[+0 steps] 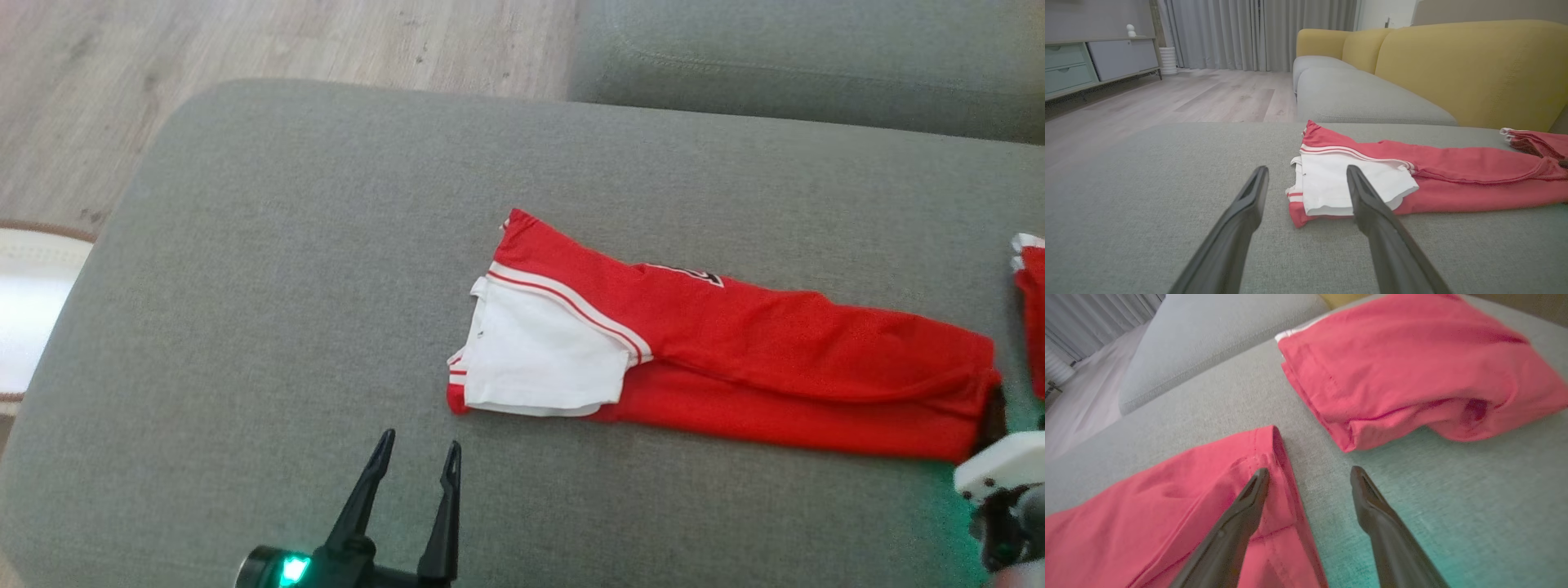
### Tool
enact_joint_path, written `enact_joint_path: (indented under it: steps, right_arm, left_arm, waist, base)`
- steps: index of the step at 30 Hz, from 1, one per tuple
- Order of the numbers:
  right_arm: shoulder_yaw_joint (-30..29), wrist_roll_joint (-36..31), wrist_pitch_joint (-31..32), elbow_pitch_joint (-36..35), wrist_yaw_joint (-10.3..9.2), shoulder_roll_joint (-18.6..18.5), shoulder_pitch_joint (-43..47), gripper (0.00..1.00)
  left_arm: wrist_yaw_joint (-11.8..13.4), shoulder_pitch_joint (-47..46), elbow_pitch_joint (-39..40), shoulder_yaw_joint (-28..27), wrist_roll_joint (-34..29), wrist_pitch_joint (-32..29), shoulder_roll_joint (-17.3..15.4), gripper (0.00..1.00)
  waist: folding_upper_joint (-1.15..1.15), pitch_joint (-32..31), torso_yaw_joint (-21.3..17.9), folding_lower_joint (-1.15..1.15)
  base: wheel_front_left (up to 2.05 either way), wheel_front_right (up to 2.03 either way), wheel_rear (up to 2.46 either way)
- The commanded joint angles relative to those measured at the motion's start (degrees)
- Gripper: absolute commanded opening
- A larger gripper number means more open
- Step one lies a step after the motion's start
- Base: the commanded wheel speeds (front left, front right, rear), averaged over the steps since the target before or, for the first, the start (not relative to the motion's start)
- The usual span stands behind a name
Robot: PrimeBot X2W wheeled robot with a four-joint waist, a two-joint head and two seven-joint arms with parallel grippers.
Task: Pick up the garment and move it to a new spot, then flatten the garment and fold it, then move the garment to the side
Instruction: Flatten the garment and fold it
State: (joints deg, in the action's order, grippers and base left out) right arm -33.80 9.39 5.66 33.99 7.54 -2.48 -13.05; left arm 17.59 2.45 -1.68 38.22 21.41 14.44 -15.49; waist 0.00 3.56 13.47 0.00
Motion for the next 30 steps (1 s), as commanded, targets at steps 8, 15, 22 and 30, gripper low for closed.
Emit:
enact_joint_path:
  steps: [8, 15, 22, 30]
  right_arm:
    - [2.11, -1.45, 3.89, 8.47, -0.05, -0.42, -5.96, 1.0]
    - [2.25, -0.22, 1.9, 11.37, -0.05, -0.41, -7.0, 0.0]
    - [0.91, -1.36, 1.09, 5.36, -0.05, -1.49, -5.58, 0.0]
    - [7.44, 4.39, 4.38, -5.86, -0.05, -0.99, -5.09, 0.0]
  left_arm:
    - [-2.82, -0.79, 0.09, -4.62, -2.64, 0.55, 2.87, 1.0]
    - [-4.99, -0.23, -1.29, -6.3, -4.27, 0.55, 4.44, 1.0]
    - [-6.38, 0.64, -1.87, -8.43, -5.91, 0.56, 5.41, 1.0]
    - [-7.68, 1.16, -2.69, -9.86, -7.04, 0.56, 6.04, 1.0]
  waist:
    - [0.0, 1.14, 0.97, 0.0]
    - [0.0, 0.41, 0.62, 0.0]
    - [0.0, -0.39, -1.03, 0.0]
    - [0.0, -1.46, -1.94, 0.0]
  base:
    - [0.0, 0.0, 0.0]
    - [0.0, 0.0, 0.0]
    - [0.0, 0.0, 0.0]
    - [0.0, 0.0, 0.0]
